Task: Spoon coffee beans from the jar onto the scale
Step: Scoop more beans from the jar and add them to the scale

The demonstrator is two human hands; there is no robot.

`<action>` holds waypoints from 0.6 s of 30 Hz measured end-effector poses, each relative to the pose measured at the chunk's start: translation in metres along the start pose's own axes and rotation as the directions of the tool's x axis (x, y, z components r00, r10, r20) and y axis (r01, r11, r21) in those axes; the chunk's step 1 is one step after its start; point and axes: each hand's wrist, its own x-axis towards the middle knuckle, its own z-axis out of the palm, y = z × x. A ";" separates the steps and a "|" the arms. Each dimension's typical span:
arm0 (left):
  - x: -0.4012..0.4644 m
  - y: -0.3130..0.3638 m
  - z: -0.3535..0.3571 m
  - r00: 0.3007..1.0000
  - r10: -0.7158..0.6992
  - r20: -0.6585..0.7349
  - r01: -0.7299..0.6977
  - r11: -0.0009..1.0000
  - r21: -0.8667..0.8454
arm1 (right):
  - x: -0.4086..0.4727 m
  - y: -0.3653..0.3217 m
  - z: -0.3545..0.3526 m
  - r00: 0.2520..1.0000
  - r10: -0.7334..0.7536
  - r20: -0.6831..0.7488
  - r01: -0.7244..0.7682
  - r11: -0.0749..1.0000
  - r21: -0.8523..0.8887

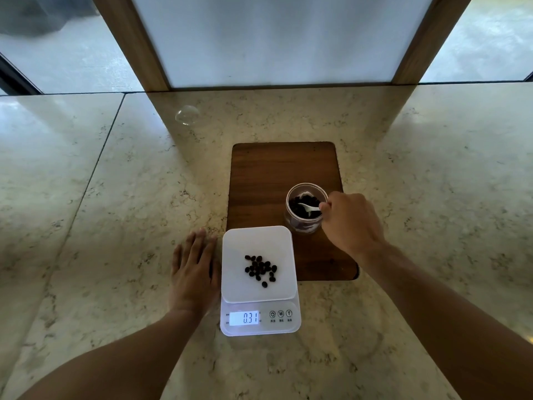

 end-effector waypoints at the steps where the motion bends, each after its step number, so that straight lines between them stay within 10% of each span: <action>1: 0.000 0.000 0.000 1.000 0.001 0.000 -0.001 1.000 0.004 | 0.001 0.000 0.000 1.000 0.025 0.015 -0.025 1.000 0.005; 18: 0.000 -0.001 0.001 1.000 0.000 0.007 0.000 1.000 0.017 | 0.006 0.009 -0.003 0.944 0.261 0.202 -0.318 0.883 0.345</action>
